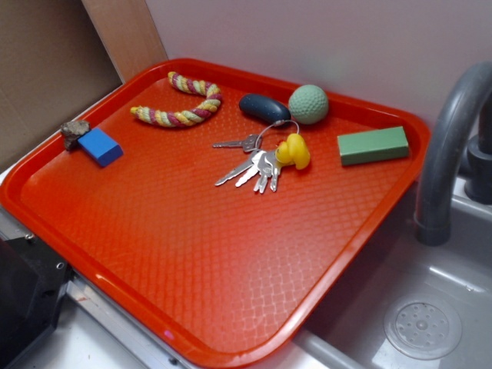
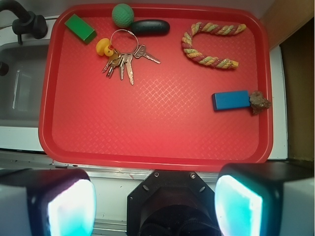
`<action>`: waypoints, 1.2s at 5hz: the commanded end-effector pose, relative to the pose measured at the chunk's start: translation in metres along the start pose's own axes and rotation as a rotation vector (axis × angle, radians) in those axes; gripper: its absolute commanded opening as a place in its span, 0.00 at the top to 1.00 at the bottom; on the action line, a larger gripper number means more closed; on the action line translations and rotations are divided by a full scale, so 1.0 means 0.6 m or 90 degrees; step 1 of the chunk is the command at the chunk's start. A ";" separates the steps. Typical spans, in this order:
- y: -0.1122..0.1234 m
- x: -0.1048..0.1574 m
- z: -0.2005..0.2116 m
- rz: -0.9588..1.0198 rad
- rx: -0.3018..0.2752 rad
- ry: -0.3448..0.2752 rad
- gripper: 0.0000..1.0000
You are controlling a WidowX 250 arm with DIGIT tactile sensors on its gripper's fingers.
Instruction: Grab the green ball.
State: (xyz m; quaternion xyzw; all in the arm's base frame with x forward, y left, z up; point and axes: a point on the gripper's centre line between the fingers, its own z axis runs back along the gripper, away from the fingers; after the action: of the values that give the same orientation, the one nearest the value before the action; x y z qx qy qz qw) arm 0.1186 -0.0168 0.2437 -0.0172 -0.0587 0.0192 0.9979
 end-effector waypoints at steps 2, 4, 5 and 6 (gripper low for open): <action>-0.022 0.076 -0.062 0.012 0.011 -0.024 0.00; -0.038 0.233 -0.162 -0.004 0.026 -0.066 0.00; -0.040 0.311 -0.219 -0.026 0.032 -0.085 0.00; -0.063 0.384 -0.262 -0.006 -0.046 -0.100 0.00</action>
State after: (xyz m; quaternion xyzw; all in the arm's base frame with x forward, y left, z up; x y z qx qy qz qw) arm 0.3557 -0.0501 0.0913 -0.0435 -0.1022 0.0153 0.9937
